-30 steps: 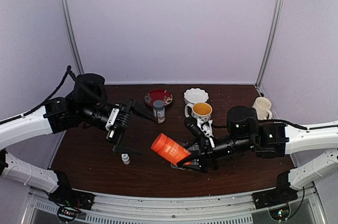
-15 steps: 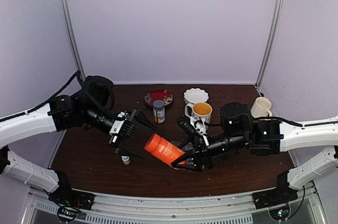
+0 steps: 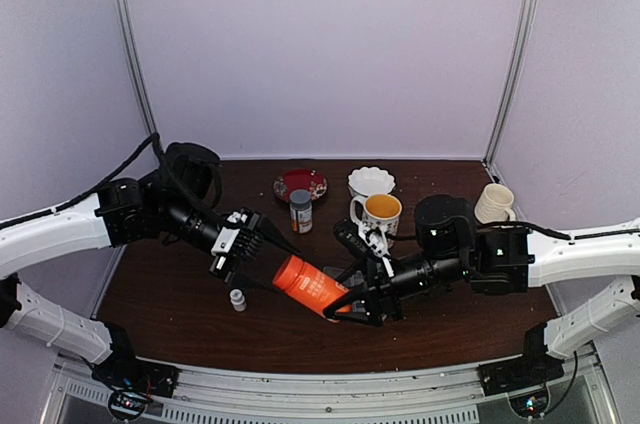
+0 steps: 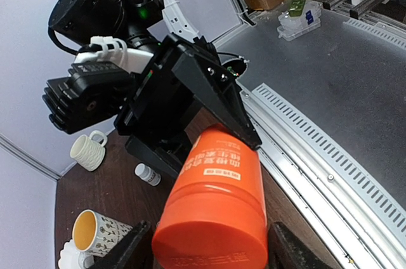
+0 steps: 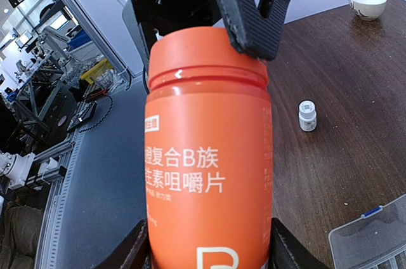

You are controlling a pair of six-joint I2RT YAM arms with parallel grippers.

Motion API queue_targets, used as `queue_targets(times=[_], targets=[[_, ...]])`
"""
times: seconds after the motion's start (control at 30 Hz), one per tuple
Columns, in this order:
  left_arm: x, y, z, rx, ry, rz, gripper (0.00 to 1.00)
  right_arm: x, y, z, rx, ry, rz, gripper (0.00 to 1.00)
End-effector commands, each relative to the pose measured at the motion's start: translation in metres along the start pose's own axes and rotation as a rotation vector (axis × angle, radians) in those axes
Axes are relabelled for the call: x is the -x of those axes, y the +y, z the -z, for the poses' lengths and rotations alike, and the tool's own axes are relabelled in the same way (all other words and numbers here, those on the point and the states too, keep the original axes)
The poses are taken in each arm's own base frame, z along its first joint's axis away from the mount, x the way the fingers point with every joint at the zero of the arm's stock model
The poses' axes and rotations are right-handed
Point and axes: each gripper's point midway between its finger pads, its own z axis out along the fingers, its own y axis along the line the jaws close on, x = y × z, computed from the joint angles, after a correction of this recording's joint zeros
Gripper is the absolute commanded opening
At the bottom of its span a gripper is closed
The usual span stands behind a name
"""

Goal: Sort the pills into containers
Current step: Unscrew the lid of the pill bottle from the pill bottle.

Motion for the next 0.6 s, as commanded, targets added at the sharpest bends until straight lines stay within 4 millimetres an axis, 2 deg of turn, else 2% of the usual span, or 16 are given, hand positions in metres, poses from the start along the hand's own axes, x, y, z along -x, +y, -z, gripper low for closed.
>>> queue_targets(times=[0.0,0.1,0.17,0.2,0.27,0.33,0.43,0.57], targets=[[0.008,0.007,0.001,0.014,-0.01,-0.021,0.6,0.021,0.005,0.002,0.018,-0.056,0.018,0.25],[0.009,0.014,0.0,0.034,-0.01,0.026,0.56,0.021,0.003,0.002,0.009,-0.057,0.017,0.25],[0.011,0.017,-0.001,0.035,-0.019,0.068,0.48,0.021,0.0,0.002,-0.014,-0.056,0.016,0.25],[0.012,0.019,-0.001,0.039,-0.022,0.096,0.42,0.021,-0.002,0.002,-0.025,-0.052,0.019,0.25],[0.013,0.026,-0.003,0.05,-0.023,0.162,0.26,0.02,-0.006,0.002,-0.051,-0.044,0.027,0.25],[0.013,0.041,-0.005,0.085,-0.006,0.257,0.12,0.02,-0.013,0.003,-0.096,-0.037,0.045,0.22],[0.013,0.063,-0.006,0.141,0.008,0.453,0.08,0.019,-0.026,0.007,-0.191,-0.032,0.073,0.21],[0.013,0.081,-0.008,0.178,0.023,0.694,0.07,0.028,-0.048,0.022,-0.377,-0.073,0.132,0.2]])
